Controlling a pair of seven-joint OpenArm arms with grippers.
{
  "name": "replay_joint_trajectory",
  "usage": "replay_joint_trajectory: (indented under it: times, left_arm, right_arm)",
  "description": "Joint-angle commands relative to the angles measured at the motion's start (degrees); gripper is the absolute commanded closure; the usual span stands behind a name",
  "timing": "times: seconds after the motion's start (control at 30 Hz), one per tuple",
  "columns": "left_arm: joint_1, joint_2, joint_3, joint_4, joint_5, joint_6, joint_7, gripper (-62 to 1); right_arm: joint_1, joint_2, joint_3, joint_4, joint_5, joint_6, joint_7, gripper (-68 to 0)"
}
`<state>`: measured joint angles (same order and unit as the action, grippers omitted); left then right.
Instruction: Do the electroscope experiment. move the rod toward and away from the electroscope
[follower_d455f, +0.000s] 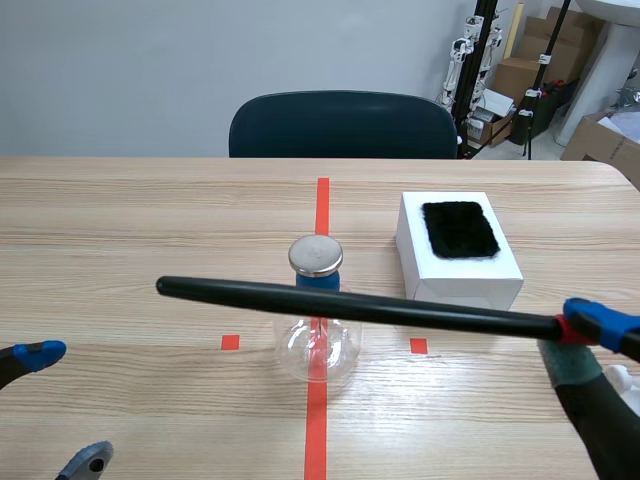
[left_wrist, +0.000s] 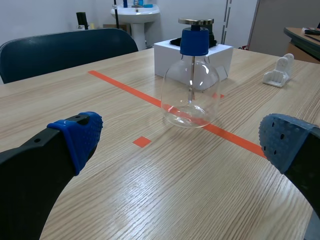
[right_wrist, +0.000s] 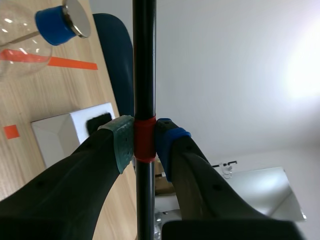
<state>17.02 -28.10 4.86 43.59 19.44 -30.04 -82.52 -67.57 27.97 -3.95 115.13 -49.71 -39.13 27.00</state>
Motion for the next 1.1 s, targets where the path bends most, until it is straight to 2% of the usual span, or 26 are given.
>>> replay_joint_trajectory:
  times: [0.0, 0.23, 0.33, 0.4, 0.5, 0.57, 0.63, 0.7, 0.83, 0.9, 0.97, 1.07]
  left_arm:
    - [0.11, -0.5, -0.37, 0.31, -0.61, -0.09, -0.74, -62.3]
    - [0.11, -0.5, -0.37, 0.31, -0.61, -0.09, -0.74, -62.3]
    - [0.11, -0.5, -0.37, 0.31, -0.61, -0.09, -0.76, -62.3]
    - [0.11, -0.5, -0.37, 0.31, -0.59, -0.09, -0.74, -62.3]
    - [0.11, -0.5, -0.37, 0.31, -0.61, -0.09, -0.76, -62.3]
    - [0.11, -0.5, -0.37, 0.31, -0.59, -0.09, -0.76, -62.3]
    - [0.11, -0.5, -0.37, 0.31, -0.59, -0.09, -0.76, -62.3]
    - [0.11, -0.5, -0.37, 0.31, -0.59, -0.09, -0.76, -62.3]
    - [0.11, -0.5, -0.37, 0.31, -0.61, -0.09, -0.76, -62.3]
    - [0.11, -0.5, -0.37, 0.31, -0.61, -0.09, -0.76, -62.3]
    - [0.11, -0.5, -0.37, 0.31, -0.61, -0.09, -0.79, -62.3]
    - [0.11, -0.5, -0.37, 0.31, -0.61, -0.09, -0.76, -62.3]
  right_arm:
    - [-0.92, 0.0, 2.05, 0.74, 0.79, -1.03, 0.02, -3.9]
    - [-0.87, 0.96, 11.15, 0.74, 10.64, -0.98, -0.04, -3.9]
    - [-0.48, 2.95, 14.6, 0.74, 15.41, -0.94, -0.09, -3.9]
    - [0.39, 4.68, 16.37, 0.7, 16.7, -0.92, -1.07, -3.9]
    - [4.96, 6.56, 17.57, 0.07, 18.27, -0.26, -3.8, -3.9]
    - [9.25, 6.75, 17.57, -0.96, 19.04, -0.26, -4.63, -3.9]
    - [13.9, 6.8, 17.49, -2.1, 19.08, 0.87, -5.16, -3.9]
    - [18.43, 6.99, 17.49, -2.75, 18.47, 4.63, -6.51, -3.9]
    - [26.56, 8.96, 17.31, -3.08, 15.41, 14.86, -10.95, -3.9]
    - [30.32, 10.05, 16.5, -3.08, 14.12, 18.71, -12.41, -3.9]
    - [33.59, 11.06, 14.23, -3.08, 11.23, 21.0, -14.88, -3.9]
    - [37.94, 12.52, 8.74, -3.08, 5.6, 23.02, -19.12, -3.9]
